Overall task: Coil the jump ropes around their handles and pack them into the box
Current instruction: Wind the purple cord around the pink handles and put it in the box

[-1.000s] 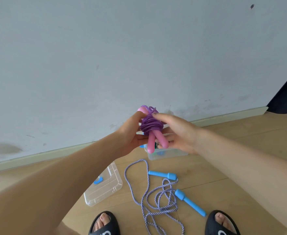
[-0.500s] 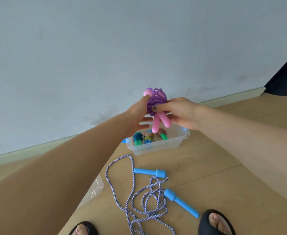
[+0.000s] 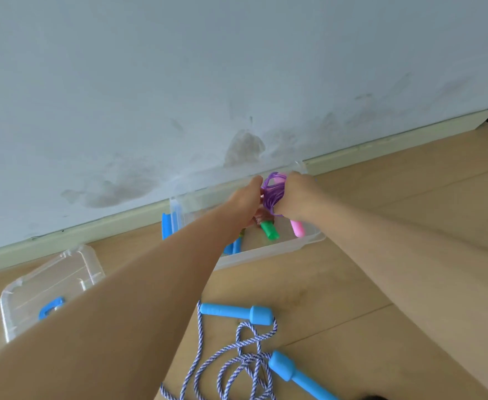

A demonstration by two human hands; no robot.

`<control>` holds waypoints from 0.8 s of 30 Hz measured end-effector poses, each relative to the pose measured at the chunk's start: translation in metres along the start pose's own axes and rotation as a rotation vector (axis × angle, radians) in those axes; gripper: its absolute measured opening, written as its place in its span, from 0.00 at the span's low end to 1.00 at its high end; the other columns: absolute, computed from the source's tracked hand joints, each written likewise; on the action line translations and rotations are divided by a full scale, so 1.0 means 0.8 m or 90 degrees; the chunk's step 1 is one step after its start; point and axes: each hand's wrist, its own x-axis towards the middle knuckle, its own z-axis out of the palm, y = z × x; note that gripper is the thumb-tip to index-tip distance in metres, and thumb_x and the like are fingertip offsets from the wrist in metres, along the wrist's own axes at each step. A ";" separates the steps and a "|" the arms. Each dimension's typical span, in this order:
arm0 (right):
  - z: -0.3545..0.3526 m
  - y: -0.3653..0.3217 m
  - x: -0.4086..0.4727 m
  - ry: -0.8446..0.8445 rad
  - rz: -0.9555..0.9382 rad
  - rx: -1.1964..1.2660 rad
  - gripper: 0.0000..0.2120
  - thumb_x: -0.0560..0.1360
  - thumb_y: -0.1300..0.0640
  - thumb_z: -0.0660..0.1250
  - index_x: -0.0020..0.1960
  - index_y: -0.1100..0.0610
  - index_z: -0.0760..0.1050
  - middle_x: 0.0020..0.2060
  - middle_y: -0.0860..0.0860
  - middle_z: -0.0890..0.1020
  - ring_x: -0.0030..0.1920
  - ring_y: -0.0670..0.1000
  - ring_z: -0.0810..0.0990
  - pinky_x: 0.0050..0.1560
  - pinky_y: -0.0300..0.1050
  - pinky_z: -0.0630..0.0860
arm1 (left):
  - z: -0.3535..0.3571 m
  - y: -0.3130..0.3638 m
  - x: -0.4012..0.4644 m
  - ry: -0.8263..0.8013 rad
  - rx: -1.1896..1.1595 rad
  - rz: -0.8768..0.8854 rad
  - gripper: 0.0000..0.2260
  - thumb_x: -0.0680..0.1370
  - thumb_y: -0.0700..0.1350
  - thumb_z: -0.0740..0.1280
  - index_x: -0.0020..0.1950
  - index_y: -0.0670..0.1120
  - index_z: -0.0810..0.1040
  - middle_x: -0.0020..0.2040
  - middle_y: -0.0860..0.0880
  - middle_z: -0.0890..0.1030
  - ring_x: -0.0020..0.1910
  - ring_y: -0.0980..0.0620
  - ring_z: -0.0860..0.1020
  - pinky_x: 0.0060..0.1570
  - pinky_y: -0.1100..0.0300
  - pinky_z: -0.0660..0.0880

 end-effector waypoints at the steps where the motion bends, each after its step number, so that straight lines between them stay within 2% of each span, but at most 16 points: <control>1: 0.008 0.002 0.010 0.012 -0.003 -0.025 0.10 0.76 0.57 0.66 0.55 0.59 0.73 0.55 0.57 0.81 0.51 0.57 0.80 0.41 0.42 0.72 | 0.004 -0.005 0.009 0.001 -0.004 0.002 0.18 0.84 0.54 0.52 0.49 0.47 0.77 0.52 0.43 0.80 0.46 0.46 0.77 0.42 0.59 0.73; 3: 0.025 0.007 0.025 0.030 -0.006 -0.045 0.13 0.77 0.58 0.66 0.60 0.60 0.73 0.57 0.56 0.81 0.57 0.57 0.80 0.44 0.41 0.69 | 0.007 -0.016 0.026 0.009 -0.008 0.012 0.19 0.83 0.55 0.53 0.42 0.47 0.76 0.49 0.42 0.79 0.46 0.45 0.78 0.51 0.54 0.77; 5: 0.040 0.010 0.032 0.046 -0.022 -0.084 0.12 0.78 0.60 0.64 0.61 0.59 0.72 0.58 0.56 0.80 0.58 0.57 0.80 0.44 0.42 0.68 | 0.008 -0.026 0.036 0.010 0.032 0.019 0.20 0.81 0.59 0.54 0.41 0.48 0.76 0.51 0.43 0.82 0.49 0.43 0.80 0.62 0.49 0.74; 8: 0.060 0.009 0.032 0.044 -0.035 -0.154 0.12 0.79 0.63 0.63 0.62 0.60 0.72 0.59 0.57 0.78 0.61 0.56 0.79 0.49 0.44 0.73 | 0.011 -0.044 0.048 0.015 0.119 0.007 0.30 0.69 0.67 0.51 0.52 0.49 0.82 0.57 0.44 0.83 0.59 0.44 0.80 0.67 0.47 0.70; 10: 0.071 0.009 0.036 0.048 -0.022 -0.210 0.15 0.79 0.59 0.64 0.64 0.61 0.70 0.61 0.57 0.76 0.62 0.57 0.77 0.54 0.45 0.75 | 0.011 -0.056 0.065 0.009 0.159 0.006 0.36 0.67 0.69 0.49 0.61 0.50 0.81 0.62 0.44 0.81 0.63 0.43 0.76 0.69 0.46 0.67; 13: 0.085 0.012 0.041 0.018 -0.039 -0.331 0.17 0.80 0.56 0.60 0.66 0.62 0.69 0.61 0.58 0.74 0.62 0.57 0.75 0.59 0.46 0.74 | 0.009 -0.050 0.052 0.009 0.231 0.035 0.31 0.75 0.65 0.48 0.63 0.48 0.78 0.65 0.43 0.79 0.65 0.40 0.74 0.68 0.45 0.66; 16: 0.090 0.017 0.041 0.047 -0.053 -0.435 0.21 0.81 0.57 0.58 0.70 0.66 0.63 0.65 0.59 0.71 0.63 0.55 0.73 0.61 0.43 0.74 | 0.003 -0.049 0.037 0.009 0.327 0.064 0.23 0.84 0.57 0.45 0.66 0.49 0.74 0.65 0.46 0.76 0.63 0.44 0.72 0.59 0.53 0.64; 19: 0.086 0.017 0.043 0.013 -0.060 -0.392 0.23 0.81 0.59 0.59 0.73 0.64 0.57 0.67 0.59 0.70 0.66 0.56 0.74 0.60 0.47 0.75 | 0.004 -0.053 0.035 0.010 0.382 0.079 0.24 0.85 0.55 0.44 0.68 0.46 0.73 0.66 0.43 0.75 0.58 0.45 0.71 0.53 0.56 0.61; 22: 0.084 0.010 0.042 0.020 -0.062 -0.435 0.21 0.80 0.59 0.62 0.70 0.62 0.61 0.65 0.57 0.73 0.65 0.56 0.75 0.59 0.49 0.77 | 0.007 -0.053 0.031 0.024 0.402 0.078 0.25 0.85 0.56 0.43 0.67 0.45 0.74 0.65 0.41 0.76 0.57 0.44 0.72 0.52 0.56 0.63; 24: 0.085 0.006 0.041 0.039 -0.070 -0.529 0.22 0.79 0.58 0.60 0.71 0.62 0.64 0.65 0.60 0.71 0.65 0.59 0.74 0.60 0.49 0.76 | 0.007 -0.052 0.028 0.019 0.413 0.077 0.24 0.86 0.53 0.43 0.70 0.43 0.71 0.68 0.40 0.74 0.62 0.42 0.72 0.58 0.53 0.65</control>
